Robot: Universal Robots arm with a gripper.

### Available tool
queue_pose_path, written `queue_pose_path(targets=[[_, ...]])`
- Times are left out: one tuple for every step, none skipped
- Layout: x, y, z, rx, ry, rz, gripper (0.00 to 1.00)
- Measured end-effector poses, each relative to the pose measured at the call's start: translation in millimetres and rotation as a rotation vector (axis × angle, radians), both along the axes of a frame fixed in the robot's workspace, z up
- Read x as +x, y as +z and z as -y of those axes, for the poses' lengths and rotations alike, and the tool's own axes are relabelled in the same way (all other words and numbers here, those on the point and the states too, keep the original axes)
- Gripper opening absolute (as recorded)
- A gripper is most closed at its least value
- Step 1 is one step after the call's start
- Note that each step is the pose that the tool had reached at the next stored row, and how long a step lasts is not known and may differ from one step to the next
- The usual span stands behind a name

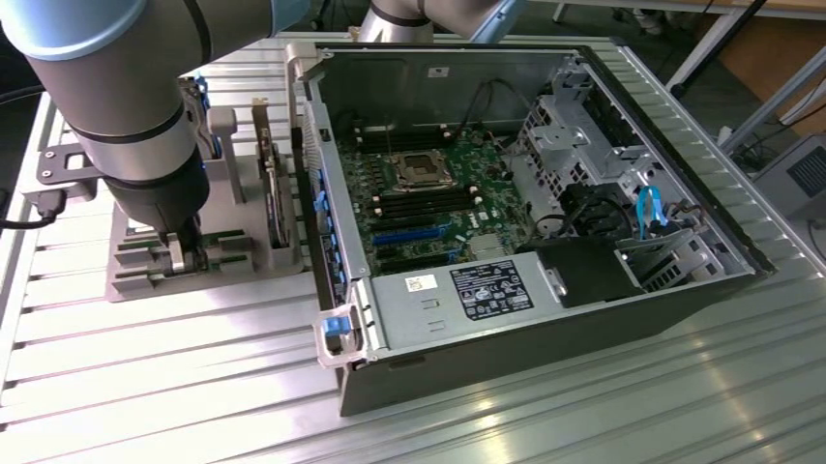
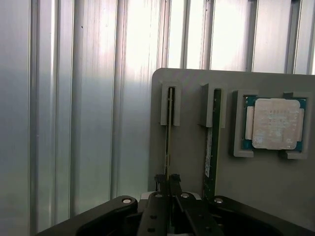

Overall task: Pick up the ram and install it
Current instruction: 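Pick up the ram and move it above insertion slot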

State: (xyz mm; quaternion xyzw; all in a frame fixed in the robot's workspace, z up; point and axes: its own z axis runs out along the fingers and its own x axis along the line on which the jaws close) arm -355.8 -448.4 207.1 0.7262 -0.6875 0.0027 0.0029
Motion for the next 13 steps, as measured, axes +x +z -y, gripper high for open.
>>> queue_pose_path(targets=[[0.0, 0.0, 0.0, 0.0002, 0.000, 0.0002, 0.12], [-0.1, 0.8, 0.1, -0.0001, 0.000, -0.0001, 0.12], [-0.1, 2.1, 0.2, -0.0001, 0.000, -0.0001, 0.12], [0.0, 3.8, 0.2, -0.0001, 0.000, -0.0002, 0.12], [0.0, 5.8, 0.2, -0.0001, 0.000, -0.0001, 0.12], [0.0, 8.1, 0.2, -0.0001, 0.000, 0.0000, 0.12], [0.0, 9.6, 0.2, -0.0001, 0.000, -0.0001, 0.12], [0.0, 11.0, 0.2, -0.0001, 0.000, -0.0001, 0.12], [0.0, 12.8, 0.2, -0.0001, 0.000, -0.0001, 0.12], [0.0, 15.4, 0.2, -0.0001, 0.000, -0.0002, 0.12], [0.0, 16.9, 0.2, -0.0001, 0.000, -0.0001, 0.12], [0.0, 18.9, 0.2, -0.0001, 0.000, -0.0002, 0.12], [0.0, 20.9, 0.2, 0.0000, 0.000, -0.0001, 0.12]])
